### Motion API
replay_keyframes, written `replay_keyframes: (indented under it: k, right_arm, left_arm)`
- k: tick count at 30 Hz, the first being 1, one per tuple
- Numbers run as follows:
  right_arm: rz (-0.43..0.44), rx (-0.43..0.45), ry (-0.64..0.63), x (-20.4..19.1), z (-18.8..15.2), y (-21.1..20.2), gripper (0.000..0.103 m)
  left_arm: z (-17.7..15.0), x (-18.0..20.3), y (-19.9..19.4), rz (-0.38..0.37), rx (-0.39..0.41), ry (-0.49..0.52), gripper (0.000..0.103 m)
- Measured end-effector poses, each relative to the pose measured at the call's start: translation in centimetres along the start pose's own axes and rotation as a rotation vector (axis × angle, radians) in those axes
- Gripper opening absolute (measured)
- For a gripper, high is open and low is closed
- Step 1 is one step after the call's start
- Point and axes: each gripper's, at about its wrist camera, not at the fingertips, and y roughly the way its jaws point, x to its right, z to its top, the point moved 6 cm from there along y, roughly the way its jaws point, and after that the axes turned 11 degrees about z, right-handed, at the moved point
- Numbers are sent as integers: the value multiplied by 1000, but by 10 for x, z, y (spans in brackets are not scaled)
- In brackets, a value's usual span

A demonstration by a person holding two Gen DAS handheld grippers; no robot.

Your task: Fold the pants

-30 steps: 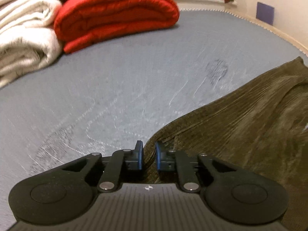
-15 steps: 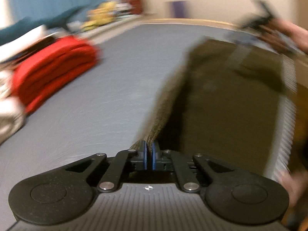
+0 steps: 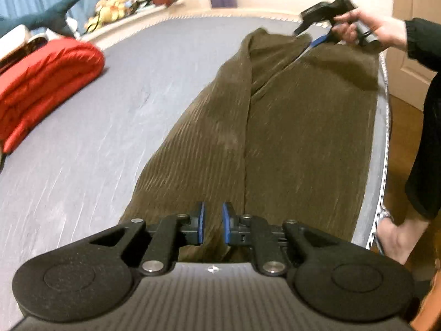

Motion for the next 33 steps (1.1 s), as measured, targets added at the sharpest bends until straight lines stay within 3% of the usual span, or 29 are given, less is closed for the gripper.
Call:
replay_keyframes:
  k: [3, 4, 7, 12, 13, 17, 19, 24, 26, 27, 28, 33]
  right_arm:
    - [47, -16, -12, -12, -5, 15, 62]
    - [65, -15, -21, -18, -7, 20, 58]
    - [130, -8, -23, -36, -8, 31, 56]
    - [201, 1, 24, -58, -5, 55, 56]
    - [203, -3, 36, -60, -6, 61, 56]
    - [199, -88, 71, -66, -21, 96, 60]
    - [182, -113, 77, -69, -29, 109, 60]
    - [171, -126, 65, -83, -40, 125, 58]
    - [170, -143, 42, -92, -45, 128, 34]
    - [165, -145, 29, -95, -46, 127, 15]
    - [160, -139, 11, -98, -46, 123, 6]
    - [177, -101, -67, -113, -35, 78, 3]
  left_arm:
    - [4, 18, 12, -24, -11, 92, 21]
    - [2, 27, 15, -78, -33, 114, 29]
    - [-15, 37, 23, -78, -69, 191, 52]
    - [-35, 35, 35, -22, -141, 263, 55]
    - [-39, 34, 37, -8, -151, 277, 53]
    - [-46, 28, 38, 28, -163, 309, 23]
    - [-47, 22, 36, 33, -153, 293, 15]
    - [-42, 8, 25, 41, -113, 236, 12]
    - [-41, 2, 19, 48, -96, 213, 12]
    - [-42, 0, 15, 53, -90, 206, 12]
    - [-42, 0, 10, 58, -82, 200, 12]
    - [-47, -5, -8, 71, -46, 199, 11]
